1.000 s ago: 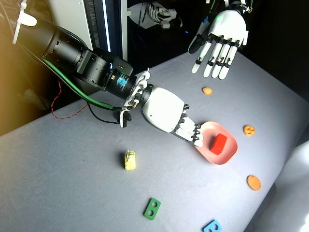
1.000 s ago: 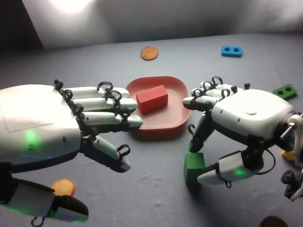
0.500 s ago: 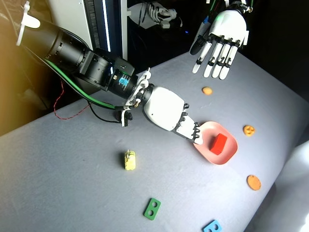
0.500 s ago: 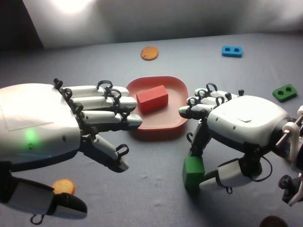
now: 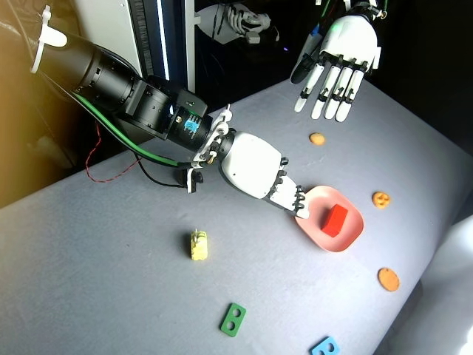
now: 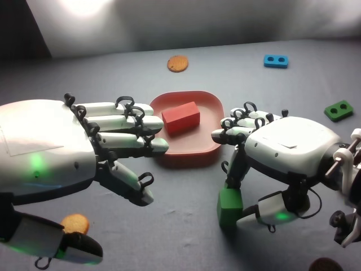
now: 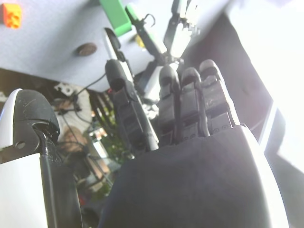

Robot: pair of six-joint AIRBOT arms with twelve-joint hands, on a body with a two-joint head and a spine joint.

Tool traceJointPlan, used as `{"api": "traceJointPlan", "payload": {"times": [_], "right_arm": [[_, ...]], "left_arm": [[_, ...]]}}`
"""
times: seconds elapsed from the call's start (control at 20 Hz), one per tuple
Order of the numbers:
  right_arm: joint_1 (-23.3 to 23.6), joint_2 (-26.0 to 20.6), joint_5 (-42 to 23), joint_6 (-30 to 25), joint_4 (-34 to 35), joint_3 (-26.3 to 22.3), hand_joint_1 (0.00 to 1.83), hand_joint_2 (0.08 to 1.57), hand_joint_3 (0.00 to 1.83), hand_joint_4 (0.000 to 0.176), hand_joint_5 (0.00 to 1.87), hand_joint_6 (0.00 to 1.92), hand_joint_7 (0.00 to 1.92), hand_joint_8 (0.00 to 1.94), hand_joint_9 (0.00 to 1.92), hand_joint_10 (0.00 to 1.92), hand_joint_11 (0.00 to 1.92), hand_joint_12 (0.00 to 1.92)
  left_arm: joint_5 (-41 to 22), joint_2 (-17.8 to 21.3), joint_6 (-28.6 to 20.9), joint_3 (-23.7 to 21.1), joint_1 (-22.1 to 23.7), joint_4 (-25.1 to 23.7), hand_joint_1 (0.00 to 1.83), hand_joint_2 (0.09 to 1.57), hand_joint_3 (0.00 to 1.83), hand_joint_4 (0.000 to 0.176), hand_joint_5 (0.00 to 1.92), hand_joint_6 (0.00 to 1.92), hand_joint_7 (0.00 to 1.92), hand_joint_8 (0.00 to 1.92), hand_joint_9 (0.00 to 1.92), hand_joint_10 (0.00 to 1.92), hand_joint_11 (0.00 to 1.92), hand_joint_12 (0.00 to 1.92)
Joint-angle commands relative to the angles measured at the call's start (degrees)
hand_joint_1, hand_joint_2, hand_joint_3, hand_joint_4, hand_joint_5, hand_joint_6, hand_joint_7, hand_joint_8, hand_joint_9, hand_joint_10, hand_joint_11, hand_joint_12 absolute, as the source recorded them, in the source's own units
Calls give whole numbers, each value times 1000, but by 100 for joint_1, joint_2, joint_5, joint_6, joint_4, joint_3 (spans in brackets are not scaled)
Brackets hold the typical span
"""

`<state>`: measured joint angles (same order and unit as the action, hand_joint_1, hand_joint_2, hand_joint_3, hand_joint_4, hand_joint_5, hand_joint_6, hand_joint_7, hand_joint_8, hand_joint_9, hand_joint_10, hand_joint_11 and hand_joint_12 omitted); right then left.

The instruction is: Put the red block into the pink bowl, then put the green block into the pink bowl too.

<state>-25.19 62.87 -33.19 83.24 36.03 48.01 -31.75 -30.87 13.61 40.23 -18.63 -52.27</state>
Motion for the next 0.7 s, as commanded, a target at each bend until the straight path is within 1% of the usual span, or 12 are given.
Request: {"api": "traceJointPlan", "payload": {"times": [0.0,0.1,0.15,0.2,0.25,0.35,0.4,0.45,0.5,0.55,0.6,0.65], "right_arm": [[25,-32,-493,-45,-179,1,1000,807,0,95,1180,12,265,6,106,8,0,0],[27,-14,-494,-52,-180,8,1008,812,1,86,1177,7,254,0,81,1,0,0],[27,-9,-494,-55,-180,9,1015,805,0,96,1185,9,255,1,86,3,0,0],[28,-2,-494,-57,-183,9,1030,804,0,72,1194,11,268,5,98,7,0,0],[30,2,-494,-62,-184,9,1033,801,0,79,1201,12,281,7,116,12,0,0],[31,13,-493,-78,-184,9,1029,806,0,72,1207,12,285,6,103,4,0,0],[31,16,-493,-98,-184,8,1009,808,1,105,1195,4,279,2,102,3,0,0],[31,18,-485,-145,-184,8,1019,802,0,94,1203,7,291,5,112,6,0,0],[30,18,-471,-220,-183,7,1019,802,0,94,1203,7,291,5,112,6,0,0],[29,20,-445,-280,-183,6,1030,805,0,75,1207,7,294,4,116,6,0,0],[27,29,-420,-322,-182,5,1102,921,5,155,1391,111,307,4,126,6,0,0],[25,35,-409,-347,-181,5,1102,921,5,155,1391,111,307,4,126,6,0,0]], "left_arm": [[-419,29,-10,16,68,195,670,1037,0,127,790,7,192,3,0,0,2,10],[-412,29,-10,15,68,191,652,1041,1,136,789,5,200,5,1,0,0,8],[-412,29,-10,15,68,187,644,1041,1,145,783,2,199,4,2,1,7,12],[-412,29,-10,14,68,183,651,1031,0,152,789,5,213,8,14,5,12,15],[-412,29,-10,14,68,179,662,1025,0,149,793,5,222,9,18,6,13,17],[-410,29,-10,12,68,169,639,1037,1,147,788,2,222,6,15,5,0,0],[-402,29,-10,6,68,169,649,1035,0,145,795,5,217,5,14,3,0,0],[-395,29,-10,3,69,169,678,1028,0,135,803,8,227,8,21,6,0,0],[-389,29,-10,2,72,170,678,1028,0,135,803,8,227,8,21,6,0,0],[-383,29,-15,2,76,170,671,1036,0,131,793,3,206,1,7,1,0,0],[-381,29,-20,2,77,170,696,1016,0,134,822,13,233,11,22,7,0,0],[-381,29,-23,2,77,170,696,1016,0,134,822,13,233,11,22,7,0,0]]}}
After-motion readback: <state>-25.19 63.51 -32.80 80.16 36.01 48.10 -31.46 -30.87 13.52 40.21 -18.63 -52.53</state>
